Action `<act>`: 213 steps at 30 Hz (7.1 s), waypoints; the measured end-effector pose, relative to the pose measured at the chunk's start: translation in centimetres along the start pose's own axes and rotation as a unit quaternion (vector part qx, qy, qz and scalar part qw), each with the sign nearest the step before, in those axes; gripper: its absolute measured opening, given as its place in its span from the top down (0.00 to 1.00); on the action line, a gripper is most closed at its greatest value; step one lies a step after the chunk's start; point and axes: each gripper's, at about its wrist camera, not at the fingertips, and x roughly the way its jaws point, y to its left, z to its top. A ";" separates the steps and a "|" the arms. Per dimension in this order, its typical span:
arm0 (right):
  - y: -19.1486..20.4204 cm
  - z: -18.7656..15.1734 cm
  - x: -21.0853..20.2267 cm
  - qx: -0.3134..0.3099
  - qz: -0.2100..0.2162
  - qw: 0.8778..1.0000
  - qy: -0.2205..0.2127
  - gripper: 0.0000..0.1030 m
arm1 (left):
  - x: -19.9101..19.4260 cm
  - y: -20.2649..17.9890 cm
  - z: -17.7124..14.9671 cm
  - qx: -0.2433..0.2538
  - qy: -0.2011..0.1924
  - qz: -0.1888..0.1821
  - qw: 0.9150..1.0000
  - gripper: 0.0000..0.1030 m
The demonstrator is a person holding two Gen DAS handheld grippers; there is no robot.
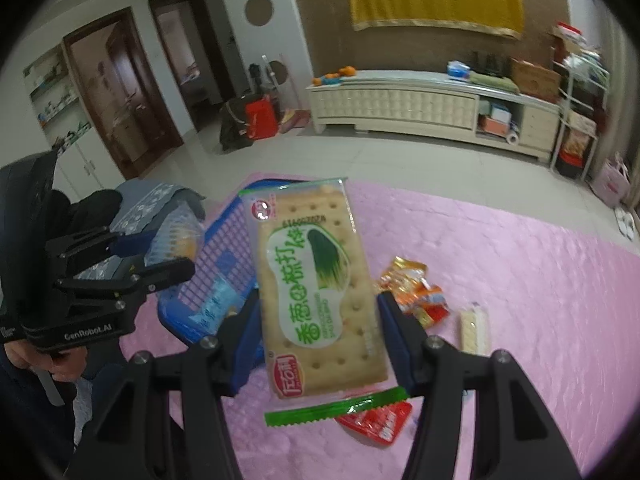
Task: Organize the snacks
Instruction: 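Carry both packs over the blue basket and open both grippers to drop them, then grasp the orange sausage snack with the left gripper, then grasp the cracker pack with the right gripper while the left gripper lifts the sausage snack, then carry the cracker pack in the right gripper while the left gripper carries the sausage snack to the basket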
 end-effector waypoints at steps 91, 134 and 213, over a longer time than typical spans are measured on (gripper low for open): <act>-10.6 -1.8 -1.3 0.051 -0.132 0.987 0.075 0.15 | 8.4 -12.7 4.3 0.101 0.056 -0.063 0.991 0.24; -20.5 -6.9 7.8 0.079 -0.095 0.986 0.116 0.15 | 28.3 -16.1 4.1 0.103 0.228 -0.013 0.968 0.88; 1.5 3.7 2.7 -0.057 -0.014 0.997 0.043 0.55 | 3.8 4.3 1.1 -0.045 0.024 -0.009 0.999 0.88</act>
